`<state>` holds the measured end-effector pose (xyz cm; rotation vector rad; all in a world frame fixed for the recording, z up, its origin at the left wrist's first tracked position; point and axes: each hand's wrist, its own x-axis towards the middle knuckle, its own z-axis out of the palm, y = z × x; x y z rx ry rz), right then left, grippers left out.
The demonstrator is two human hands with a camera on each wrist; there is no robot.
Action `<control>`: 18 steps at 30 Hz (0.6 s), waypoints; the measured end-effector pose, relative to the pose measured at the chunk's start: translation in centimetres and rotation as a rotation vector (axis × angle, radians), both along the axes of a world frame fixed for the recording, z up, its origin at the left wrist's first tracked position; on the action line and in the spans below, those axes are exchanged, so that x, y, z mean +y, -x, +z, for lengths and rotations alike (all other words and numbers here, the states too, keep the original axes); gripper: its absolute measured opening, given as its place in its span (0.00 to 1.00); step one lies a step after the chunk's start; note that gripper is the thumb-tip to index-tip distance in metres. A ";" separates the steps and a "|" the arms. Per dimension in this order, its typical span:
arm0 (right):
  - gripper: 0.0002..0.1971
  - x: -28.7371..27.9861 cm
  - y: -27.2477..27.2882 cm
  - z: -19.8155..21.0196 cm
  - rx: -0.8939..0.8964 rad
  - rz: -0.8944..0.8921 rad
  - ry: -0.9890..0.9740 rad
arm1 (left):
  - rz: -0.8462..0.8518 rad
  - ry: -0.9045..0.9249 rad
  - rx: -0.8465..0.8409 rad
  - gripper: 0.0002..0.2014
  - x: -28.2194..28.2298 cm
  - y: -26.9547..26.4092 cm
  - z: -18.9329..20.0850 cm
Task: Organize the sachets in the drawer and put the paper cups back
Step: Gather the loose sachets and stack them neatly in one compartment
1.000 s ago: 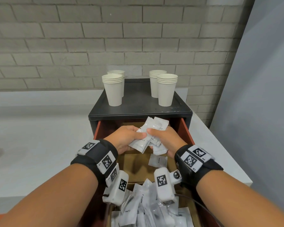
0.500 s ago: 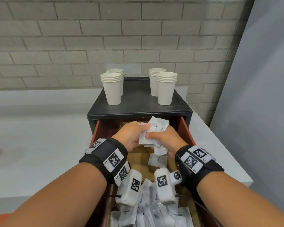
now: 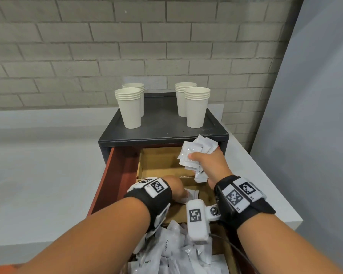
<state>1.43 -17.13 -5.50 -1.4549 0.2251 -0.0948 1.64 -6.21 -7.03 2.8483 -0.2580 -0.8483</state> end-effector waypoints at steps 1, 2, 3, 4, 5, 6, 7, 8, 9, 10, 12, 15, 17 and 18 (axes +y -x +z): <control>0.16 0.0 0.0 0.0 0.002 0.001 -0.008 | -0.051 -0.042 -0.008 0.23 -0.5 -0.1 -0.2; 0.16 0.0 0.0 0.0 0.004 -0.002 -0.014 | -0.096 -0.086 -0.008 0.23 -0.9 -0.3 -0.5; 0.15 -0.1 -0.1 -0.1 0.004 -0.005 -0.015 | -0.121 -0.128 0.002 0.22 -1.2 -0.6 -0.8; 0.15 0.0 -0.1 0.0 0.004 -0.009 -0.013 | -0.136 -0.156 0.005 0.21 -1.4 -1.0 -1.3; 0.15 0.0 -0.1 0.0 0.006 -0.011 -0.011 | -0.142 -0.175 0.005 0.20 -1.4 -1.2 -1.6; 0.14 0.0 -0.1 0.0 0.007 -0.015 -0.010 | -0.149 -0.191 0.002 0.19 -1.4 -1.4 -1.7; 0.15 0.0 -0.1 0.0 0.005 -0.018 -0.013 | -0.151 -0.193 0.000 0.18 -1.4 -1.4 -1.7; 0.15 0.0 -0.1 0.0 0.004 -0.021 -0.019 | -0.161 -0.183 -0.007 0.18 -1.5 -1.5 -1.6; 0.15 -0.1 -0.1 0.0 0.001 -0.024 -0.023 | -0.173 -0.171 -0.013 0.18 -1.6 -1.4 -1.4; 0.14 -0.1 0.0 0.1 0.000 -0.026 -0.027 | -0.182 -0.163 -0.026 0.17 -1.7 -1.3 -1.2; 0.15 -0.2 0.0 0.1 -0.004 -0.029 -0.036 | -0.193 -0.153 -0.034 0.14 -1.9 -1.2 -1.0; 0.17 -0.5 0.1 0.2 -0.007 -0.015 -0.050 | -0.109 0.000 -0.017 0.06 -0.9 -1.5 -0.7; 0.13 -0.7 0.1 0.2 0.002 0.010 -0.078 | 0.026 0.258 -0.024 0.04 0.6 -1.8 -0.2; 0.11 -0.7 0.1 0.3 0.010 0.027 -0.083 | 0.101 0.385 -0.046 0.05 1.4 -1.8 0.2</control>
